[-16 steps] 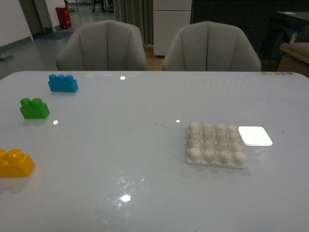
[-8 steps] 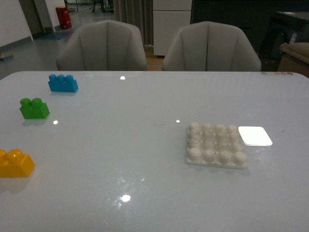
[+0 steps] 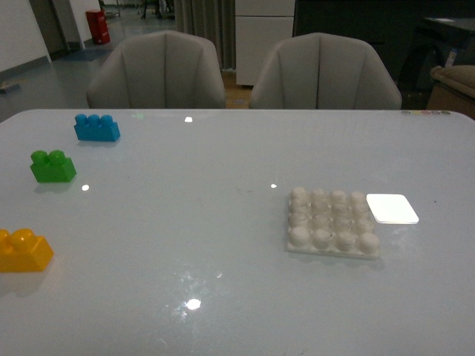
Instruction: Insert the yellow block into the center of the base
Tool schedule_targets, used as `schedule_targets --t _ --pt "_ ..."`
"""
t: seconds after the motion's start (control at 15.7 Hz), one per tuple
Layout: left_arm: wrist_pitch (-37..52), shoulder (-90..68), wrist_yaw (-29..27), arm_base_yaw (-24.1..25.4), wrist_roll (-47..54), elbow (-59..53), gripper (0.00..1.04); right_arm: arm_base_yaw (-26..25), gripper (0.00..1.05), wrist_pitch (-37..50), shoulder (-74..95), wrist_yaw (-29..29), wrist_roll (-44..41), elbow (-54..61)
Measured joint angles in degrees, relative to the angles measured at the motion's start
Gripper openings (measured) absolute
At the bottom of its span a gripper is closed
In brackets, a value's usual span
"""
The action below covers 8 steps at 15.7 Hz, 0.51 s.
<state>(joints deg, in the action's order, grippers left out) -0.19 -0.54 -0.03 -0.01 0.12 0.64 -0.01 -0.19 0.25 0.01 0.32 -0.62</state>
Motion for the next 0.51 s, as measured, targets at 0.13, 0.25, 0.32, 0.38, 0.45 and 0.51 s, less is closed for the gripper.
schedule_targets --t 0.13,0.25,0.32,0.38,0.45,0.51 --pt "0.0 0.0 0.0 0.0 0.0 0.0 0.98 0.0 0.98 0.0 0.0 0.0 0.0 0.0" --pt "0.0 0.0 0.0 0.0 0.0 0.0 0.98 0.0 0.98 0.0 0.0 0.0 0.0 0.0" --pt "0.0 0.0 0.0 0.0 0.0 0.0 0.98 1.9 0.98 -5.0 1.3 5.2 -0.7 -1.4" --pt "0.0 0.0 0.0 0.0 0.0 0.0 0.98 2.2 0.98 -5.6 7.7 10.8 -2.4 -3.7" --pt "0.0 0.0 0.0 0.0 0.0 0.0 0.98 -2.5 0.98 0.2 13.9 10.1 -3.8 -6.8" --pt "0.0 0.0 0.0 0.0 0.0 0.0 0.98 -6.3 0.98 6.4 19.6 7.6 -4.6 -10.8"
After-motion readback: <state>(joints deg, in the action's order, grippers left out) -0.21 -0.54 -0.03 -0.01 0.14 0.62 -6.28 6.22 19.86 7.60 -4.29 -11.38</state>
